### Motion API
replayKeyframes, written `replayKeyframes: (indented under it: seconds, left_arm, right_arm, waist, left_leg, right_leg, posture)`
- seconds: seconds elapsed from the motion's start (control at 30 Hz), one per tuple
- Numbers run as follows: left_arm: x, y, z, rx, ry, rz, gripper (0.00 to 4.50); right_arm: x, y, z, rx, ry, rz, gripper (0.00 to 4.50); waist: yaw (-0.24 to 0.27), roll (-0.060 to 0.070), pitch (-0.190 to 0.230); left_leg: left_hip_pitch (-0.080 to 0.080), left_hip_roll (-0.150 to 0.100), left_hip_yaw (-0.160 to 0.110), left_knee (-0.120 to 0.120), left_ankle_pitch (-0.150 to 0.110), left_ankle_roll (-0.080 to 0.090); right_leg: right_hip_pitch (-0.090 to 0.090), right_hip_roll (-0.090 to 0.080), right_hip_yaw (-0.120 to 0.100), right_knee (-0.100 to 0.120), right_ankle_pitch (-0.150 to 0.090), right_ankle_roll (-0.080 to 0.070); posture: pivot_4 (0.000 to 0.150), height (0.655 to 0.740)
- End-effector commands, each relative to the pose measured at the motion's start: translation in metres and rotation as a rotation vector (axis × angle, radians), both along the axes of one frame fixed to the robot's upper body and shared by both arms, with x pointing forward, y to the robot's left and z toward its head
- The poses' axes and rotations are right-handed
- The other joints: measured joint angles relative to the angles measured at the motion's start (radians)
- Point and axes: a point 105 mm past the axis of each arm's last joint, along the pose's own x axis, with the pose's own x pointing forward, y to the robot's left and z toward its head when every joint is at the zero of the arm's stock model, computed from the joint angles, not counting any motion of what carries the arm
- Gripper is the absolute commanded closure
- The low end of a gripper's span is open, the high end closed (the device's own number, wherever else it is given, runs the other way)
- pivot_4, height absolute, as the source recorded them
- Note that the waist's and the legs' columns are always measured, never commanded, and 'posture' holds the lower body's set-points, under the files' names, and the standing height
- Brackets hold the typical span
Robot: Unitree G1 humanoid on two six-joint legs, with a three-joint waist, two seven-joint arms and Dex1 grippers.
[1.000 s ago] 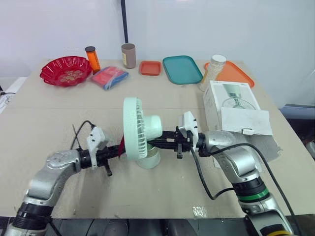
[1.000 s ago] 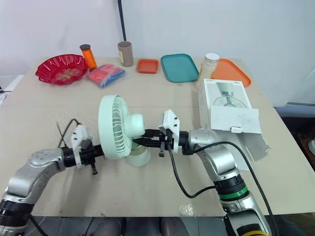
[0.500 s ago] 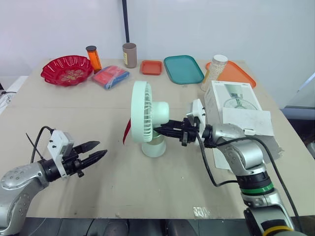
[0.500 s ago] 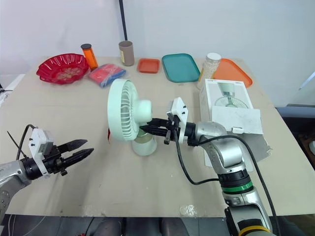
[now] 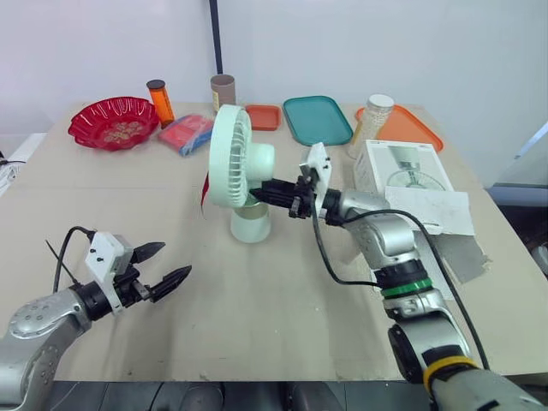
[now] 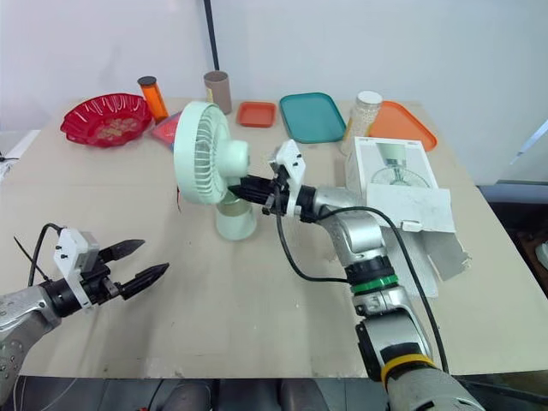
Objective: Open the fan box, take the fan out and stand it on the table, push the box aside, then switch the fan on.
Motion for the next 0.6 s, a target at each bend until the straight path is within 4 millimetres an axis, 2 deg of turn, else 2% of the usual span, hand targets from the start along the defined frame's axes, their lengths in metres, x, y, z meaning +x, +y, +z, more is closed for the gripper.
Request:
replayKeyframes:
  seconds: [0.03, 0.33, 0.4, 0.47, 0.53, 0.6]
  left_arm:
    - [-0.001, -0.004, 0.008, 0.003, -0.048, -0.009, 0.05]
    - [0.001, -0.009, 0.005, 0.000, -0.055, -0.008, 0.05]
    - [0.001, -0.011, 0.005, -0.002, -0.056, -0.008, 0.00]
    - [0.001, -0.013, 0.004, -0.005, -0.059, -0.010, 0.00]
    - [0.002, -0.013, 0.004, -0.008, -0.060, -0.009, 0.00]
    - [0.003, -0.014, 0.004, -0.008, -0.062, -0.011, 0.00]
  right_arm:
    - [0.006, 0.003, 0.015, 0.029, -0.059, -0.012, 4.11]
    - [0.008, 0.009, -0.011, -0.036, -0.007, 0.010, 4.11]
    - [0.008, 0.008, -0.015, -0.049, 0.002, 0.009, 3.11]
    - [0.007, 0.007, -0.016, -0.059, 0.007, 0.017, 2.54]
    - [0.007, 0.007, -0.015, -0.058, 0.007, 0.022, 1.51]
    - [0.007, 0.007, -0.013, -0.054, 0.007, 0.023, 0.73]
  waist:
    - [0.000, 0.000, 0.000]
    - [-0.001, 0.000, 0.000]
    - [-0.002, 0.000, 0.000]
    - [-0.002, 0.000, 0.000]
    - [-0.002, 0.000, 0.000]
    - [-0.002, 0.000, 0.000]
  left_leg:
    - [0.000, 0.000, 0.000, 0.000, 0.000, 0.000]
    - [0.001, 0.000, 0.000, 0.000, 0.000, 0.000]
    - [0.002, 0.000, 0.000, 0.000, 0.000, 0.000]
    - [0.002, 0.000, 0.000, 0.000, 0.000, 0.000]
    - [0.002, 0.000, 0.000, 0.000, 0.000, 0.000]
    - [0.002, 0.000, 0.001, 0.000, 0.000, 0.000]
  right_leg:
    - [0.000, 0.000, 0.000, 0.000, 0.000, 0.000]
    - [0.000, 0.000, 0.000, 0.001, 0.000, 0.000]
    - [0.000, 0.000, 0.000, 0.001, 0.000, 0.000]
    - [0.001, 0.000, 0.000, 0.001, 0.000, 0.000]
    - [0.001, 0.000, 0.000, 0.001, 0.000, 0.000]
    - [0.000, 0.000, 0.000, 0.001, 0.000, 0.000]
  posture:
    - [0.150, 0.7400]
    - [0.150, 0.7400]
    - [0.150, 0.7400]
    - [0.150, 0.7400]
    - [0.150, 0.7400]
    - [0.150, 0.7400]
